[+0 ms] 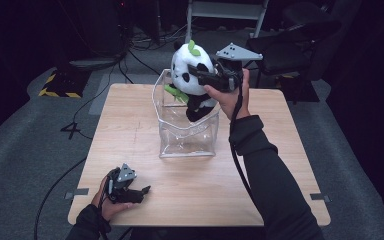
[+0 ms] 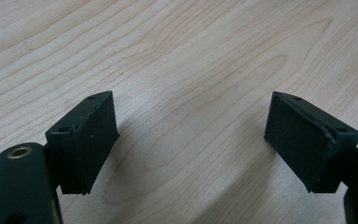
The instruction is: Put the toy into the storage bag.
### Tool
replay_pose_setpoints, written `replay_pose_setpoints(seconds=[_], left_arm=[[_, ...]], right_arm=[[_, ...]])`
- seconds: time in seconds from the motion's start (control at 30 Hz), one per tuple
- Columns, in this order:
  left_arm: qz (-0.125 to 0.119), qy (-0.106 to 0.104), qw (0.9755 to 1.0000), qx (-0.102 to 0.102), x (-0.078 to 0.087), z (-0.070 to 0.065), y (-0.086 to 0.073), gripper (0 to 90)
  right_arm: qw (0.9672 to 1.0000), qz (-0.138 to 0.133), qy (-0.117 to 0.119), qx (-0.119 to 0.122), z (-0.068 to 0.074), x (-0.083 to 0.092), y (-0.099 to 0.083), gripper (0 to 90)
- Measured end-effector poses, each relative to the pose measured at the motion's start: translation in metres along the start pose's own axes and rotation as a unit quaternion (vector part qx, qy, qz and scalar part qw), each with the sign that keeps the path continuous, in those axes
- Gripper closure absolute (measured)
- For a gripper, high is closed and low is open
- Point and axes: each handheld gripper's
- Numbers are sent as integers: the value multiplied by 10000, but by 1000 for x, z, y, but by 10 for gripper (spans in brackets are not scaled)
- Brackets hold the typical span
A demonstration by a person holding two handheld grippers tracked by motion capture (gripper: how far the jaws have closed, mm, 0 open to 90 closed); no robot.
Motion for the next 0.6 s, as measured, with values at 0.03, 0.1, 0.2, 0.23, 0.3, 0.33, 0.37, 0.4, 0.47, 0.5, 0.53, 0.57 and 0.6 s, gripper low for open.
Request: replay_pose_setpoints(seconds=[0.03, 0.1, 0.2, 0.23, 0.3, 0.33, 0.37, 0.4, 0.47, 0.5, 0.53, 0.57, 0.6], left_arm=[[0, -1, 10000, -3, 0, 0, 0, 172], [-6, 5, 10000, -4, 0, 0, 0, 172], [-4, -4, 10000, -10, 0, 0, 0, 172], [-5, -5, 10000, -7, 0, 0, 0, 172], [-4, -7, 10000, -5, 0, 0, 0, 172], [-4, -8, 10000, -8, 0, 0, 0, 172], [-3, -8, 10000, -7, 0, 0, 0, 172], [-5, -8, 10000, -5, 0, 0, 0, 172], [-4, -8, 10000, -4, 0, 0, 0, 172], [-7, -8, 10000, -7, 0, 0, 0, 172], [-4, -9, 10000, -7, 0, 0, 0, 172], [-6, -8, 10000, -8, 0, 0, 0, 172], [-6, -7, 10000, -6, 0, 0, 0, 172]], right_arm=[[10000, 32, 5, 3, 0, -2, -3, 448], [10000, 78, 13, -30, 0, -4, -8, 446], [9998, 161, -2, -68, -1, -8, -14, 442], [9998, 197, -8, -56, -1, -10, -17, 439], [9996, 254, -37, -73, -1, -12, -20, 427], [9995, 284, -48, -95, -1, -13, -22, 425], [9995, 304, -43, -86, -1, -14, -23, 424], [9994, 339, -48, -89, -1, -15, -25, 423], [9991, 405, -58, -62, -1, -17, -27, 422], [9990, 437, -65, -75, -1, -18, -29, 421], [9989, 460, -67, -89, -1, -19, -29, 420], [9988, 480, -63, -84, -1, -20, -30, 417], [9986, 510, -53, -86, -1, -20, -31, 414]])
Point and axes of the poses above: each handheld gripper's, and its own axes: x roughly backward along the jaws, y roughly out of its top, z roughly to its left, and after that the axes turned 9 degrees about -x, right-handed
